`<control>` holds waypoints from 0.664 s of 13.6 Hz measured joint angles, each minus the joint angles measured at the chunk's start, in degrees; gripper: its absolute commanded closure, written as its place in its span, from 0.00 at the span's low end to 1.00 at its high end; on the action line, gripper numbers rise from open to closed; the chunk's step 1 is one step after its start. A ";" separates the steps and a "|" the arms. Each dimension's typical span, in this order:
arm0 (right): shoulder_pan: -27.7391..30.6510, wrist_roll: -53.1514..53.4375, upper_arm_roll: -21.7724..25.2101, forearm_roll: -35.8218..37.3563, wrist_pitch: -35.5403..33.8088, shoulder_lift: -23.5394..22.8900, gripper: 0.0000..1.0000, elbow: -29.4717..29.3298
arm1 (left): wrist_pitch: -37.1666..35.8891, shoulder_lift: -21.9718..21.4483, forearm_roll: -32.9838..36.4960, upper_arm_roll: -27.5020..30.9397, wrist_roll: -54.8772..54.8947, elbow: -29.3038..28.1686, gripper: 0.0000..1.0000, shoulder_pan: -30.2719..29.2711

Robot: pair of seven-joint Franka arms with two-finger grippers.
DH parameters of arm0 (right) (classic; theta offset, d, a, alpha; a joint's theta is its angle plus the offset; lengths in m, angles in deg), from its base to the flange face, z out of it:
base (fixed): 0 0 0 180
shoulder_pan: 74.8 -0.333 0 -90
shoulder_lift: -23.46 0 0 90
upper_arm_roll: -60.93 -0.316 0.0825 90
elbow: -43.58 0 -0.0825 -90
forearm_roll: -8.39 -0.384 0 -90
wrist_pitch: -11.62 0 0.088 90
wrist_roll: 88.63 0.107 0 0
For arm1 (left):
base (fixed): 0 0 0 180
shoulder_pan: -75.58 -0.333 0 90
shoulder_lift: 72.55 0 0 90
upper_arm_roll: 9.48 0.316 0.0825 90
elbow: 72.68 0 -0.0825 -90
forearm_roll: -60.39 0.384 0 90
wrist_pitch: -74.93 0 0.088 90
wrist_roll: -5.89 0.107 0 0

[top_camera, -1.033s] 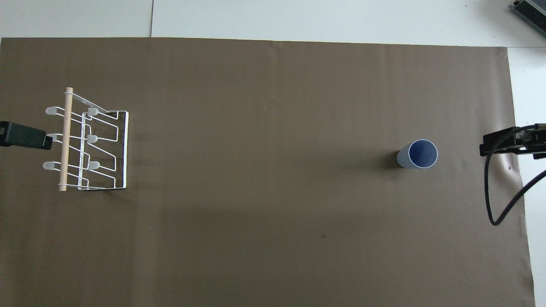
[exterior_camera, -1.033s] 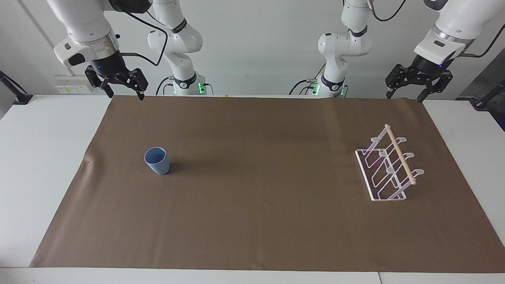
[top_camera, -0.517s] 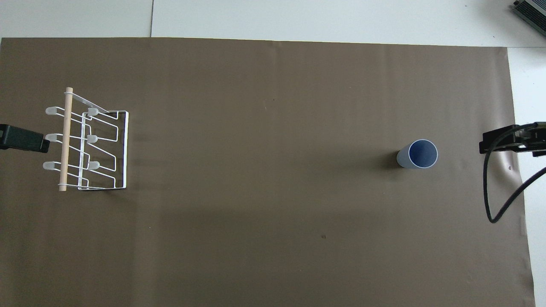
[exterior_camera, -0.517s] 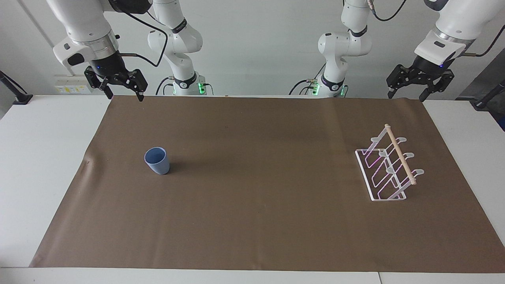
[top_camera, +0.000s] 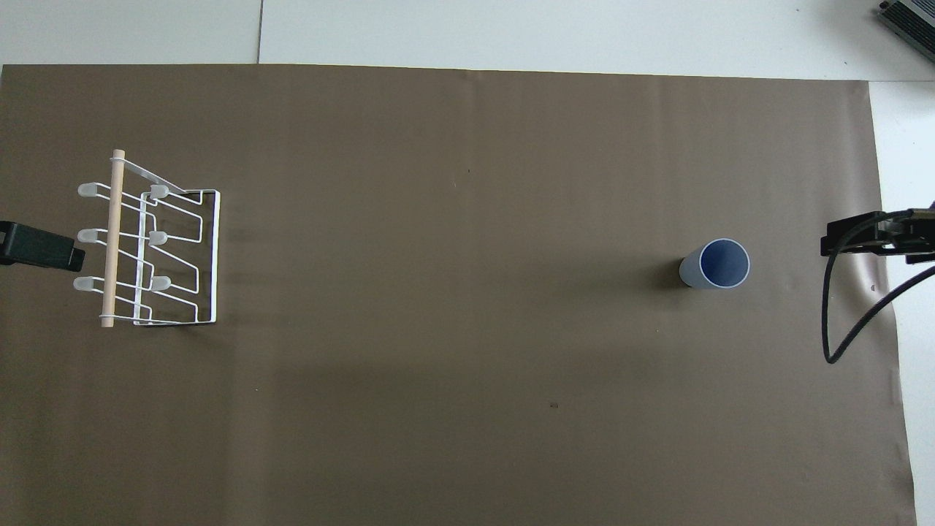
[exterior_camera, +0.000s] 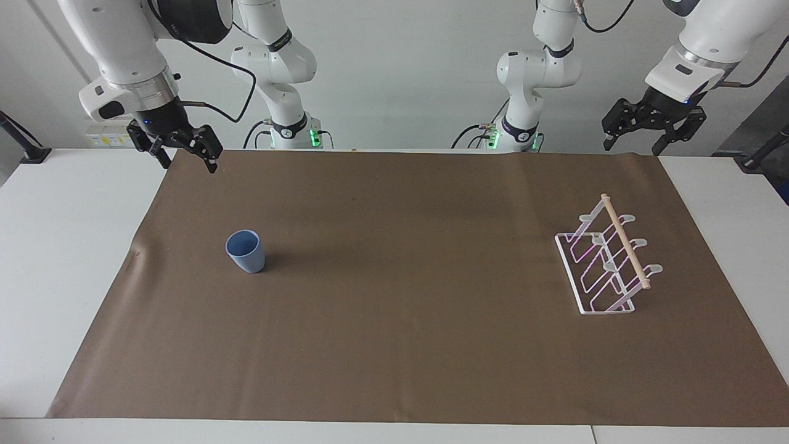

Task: Hang cup on cup holder

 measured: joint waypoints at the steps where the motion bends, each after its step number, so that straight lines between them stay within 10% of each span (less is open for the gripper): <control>1: 0.48 -1.24 0.01 0.00 2.07 -0.02 0.00 1.68 | 0.00 -0.06 0.00 0.01 0.00 0.00 0.00 0.00; 9: 3.46 -6.90 -0.20 -0.01 16.94 -3.71 0.00 11.12 | -0.01 -0.17 0.02 0.02 0.00 0.00 0.00 0.00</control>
